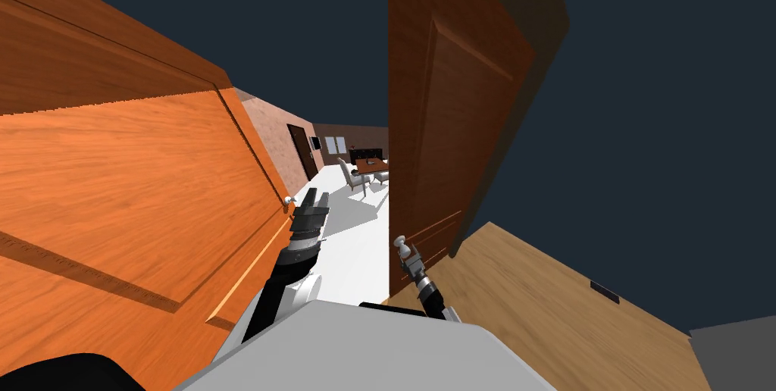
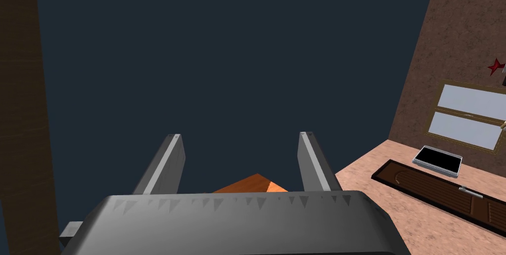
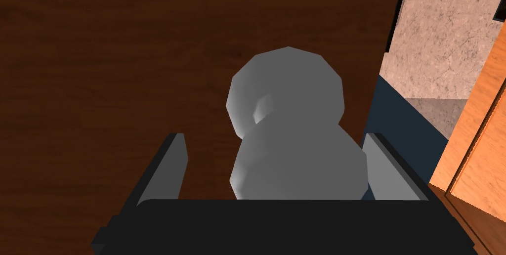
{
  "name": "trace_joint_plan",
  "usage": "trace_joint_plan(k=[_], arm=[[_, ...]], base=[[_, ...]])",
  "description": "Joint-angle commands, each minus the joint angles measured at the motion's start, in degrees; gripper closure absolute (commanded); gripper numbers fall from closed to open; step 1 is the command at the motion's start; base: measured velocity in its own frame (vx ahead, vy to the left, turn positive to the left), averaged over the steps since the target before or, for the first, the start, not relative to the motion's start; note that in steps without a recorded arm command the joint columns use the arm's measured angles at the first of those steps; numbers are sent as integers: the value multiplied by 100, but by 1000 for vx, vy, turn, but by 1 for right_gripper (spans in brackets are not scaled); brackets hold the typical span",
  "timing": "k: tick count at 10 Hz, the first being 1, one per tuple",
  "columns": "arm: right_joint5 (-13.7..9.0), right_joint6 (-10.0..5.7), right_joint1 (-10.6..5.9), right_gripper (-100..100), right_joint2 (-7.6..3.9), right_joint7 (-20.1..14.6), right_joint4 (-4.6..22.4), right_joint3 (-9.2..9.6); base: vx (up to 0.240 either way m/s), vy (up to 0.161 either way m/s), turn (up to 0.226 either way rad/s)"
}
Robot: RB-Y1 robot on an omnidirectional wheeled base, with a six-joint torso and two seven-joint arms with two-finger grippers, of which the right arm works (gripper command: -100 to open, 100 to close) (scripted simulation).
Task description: Push the door open
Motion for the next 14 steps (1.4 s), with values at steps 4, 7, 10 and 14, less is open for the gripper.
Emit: trace_joint_plan(k=[4, 7, 10, 14], arm=[[3, 10, 7, 100, -13, -9, -11, 2], [-44, 20, -9, 100, -4, -166, -3, 14], [-158, 22, -9, 100, -42, -475, 1, -21], [-422, 26, -8, 100, -118, -1137, 10, -100]], base=[[-18, 1, 11], [4, 5, 19], [10, 15, 41], [12, 21, 68]])
